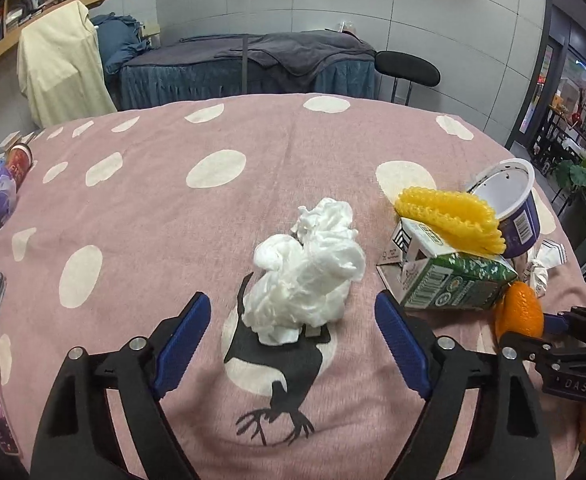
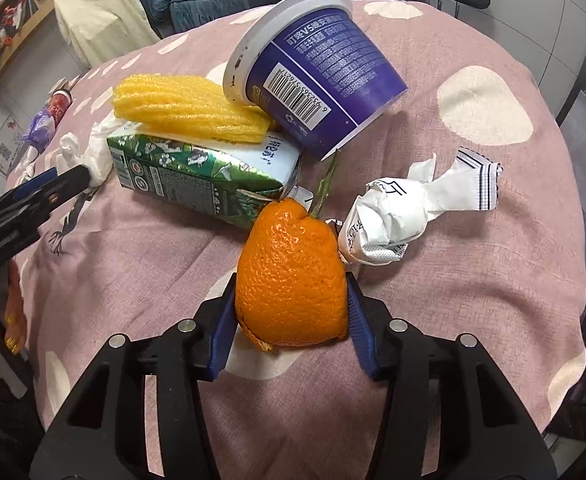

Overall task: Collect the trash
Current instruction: 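Grasp the white tissue with the left gripper while the right lifts the orange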

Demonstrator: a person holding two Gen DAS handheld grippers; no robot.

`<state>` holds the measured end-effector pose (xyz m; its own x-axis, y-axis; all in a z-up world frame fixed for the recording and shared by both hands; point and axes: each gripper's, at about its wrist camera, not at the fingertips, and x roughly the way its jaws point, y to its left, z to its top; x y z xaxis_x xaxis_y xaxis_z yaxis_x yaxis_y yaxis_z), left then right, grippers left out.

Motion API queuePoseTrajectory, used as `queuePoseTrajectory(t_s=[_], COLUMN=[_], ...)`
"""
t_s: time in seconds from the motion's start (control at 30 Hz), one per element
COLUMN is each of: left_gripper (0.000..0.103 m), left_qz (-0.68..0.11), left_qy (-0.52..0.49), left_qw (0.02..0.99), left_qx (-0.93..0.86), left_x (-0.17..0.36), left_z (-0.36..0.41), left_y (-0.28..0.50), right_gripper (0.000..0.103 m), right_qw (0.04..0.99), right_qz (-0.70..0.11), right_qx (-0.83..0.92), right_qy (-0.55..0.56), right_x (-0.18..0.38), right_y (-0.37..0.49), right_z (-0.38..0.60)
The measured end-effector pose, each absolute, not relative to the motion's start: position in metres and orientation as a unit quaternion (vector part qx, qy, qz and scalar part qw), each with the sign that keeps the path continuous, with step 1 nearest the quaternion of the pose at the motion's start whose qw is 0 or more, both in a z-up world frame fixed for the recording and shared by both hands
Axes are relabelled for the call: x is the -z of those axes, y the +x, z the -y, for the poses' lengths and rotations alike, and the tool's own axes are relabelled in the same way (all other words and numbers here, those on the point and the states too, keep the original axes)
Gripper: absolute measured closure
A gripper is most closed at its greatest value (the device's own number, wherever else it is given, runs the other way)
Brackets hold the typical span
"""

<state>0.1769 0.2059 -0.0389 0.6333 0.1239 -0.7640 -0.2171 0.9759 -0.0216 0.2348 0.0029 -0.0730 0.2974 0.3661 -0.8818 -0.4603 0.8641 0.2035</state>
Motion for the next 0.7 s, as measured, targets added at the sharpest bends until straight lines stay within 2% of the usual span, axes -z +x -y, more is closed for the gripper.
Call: queuePoseTrajectory(t_s=[0.03, 0.1, 0.13, 0.2, 0.23, 0.4, 0.7], left_gripper=[0.029, 0.042, 0.045, 0.061, 0.063, 0.069, 0.07], left_qz=[-0.42, -0.429, -0.434, -0.437, -0.437, -0.421, -0.374], left_qy=[-0.055, -0.049, -0.049, -0.055, -0.055, -0.027, -0.049], left_qw=[0.901, 0.897, 0.895, 0.894, 0.894, 0.902, 0.921], left_qx=[-0.093, -0.096, -0.094, -0.085, -0.08, -0.092, -0.091], left_x=[0.041, 0.046, 0.049, 0.051, 0.051, 0.046, 0.015], left_z=[-0.206, -0.207, -0.207, -0.205, -0.202, -0.19, -0.179], left_y=[0.181, 0.189, 0.193, 0.193, 0.192, 0.179, 0.141], right_gripper=[0.055, 0.055, 0.055, 0.055, 0.055, 0.055, 0.055], right_qw=[0.805, 0.806, 0.807, 0.81, 0.813, 0.82, 0.845], right_qz=[-0.533, -0.528, -0.527, -0.521, -0.518, -0.505, -0.463], right_qx=[-0.259, -0.263, -0.265, -0.264, -0.264, -0.271, -0.266], right_qy=[-0.042, -0.044, -0.044, -0.042, -0.04, -0.017, -0.004], right_x=[0.071, 0.067, 0.066, 0.064, 0.063, 0.052, 0.032], right_y=[0.232, 0.225, 0.22, 0.213, 0.209, 0.195, 0.168], right_z=[-0.001, 0.003, 0.005, 0.007, 0.009, 0.027, 0.055])
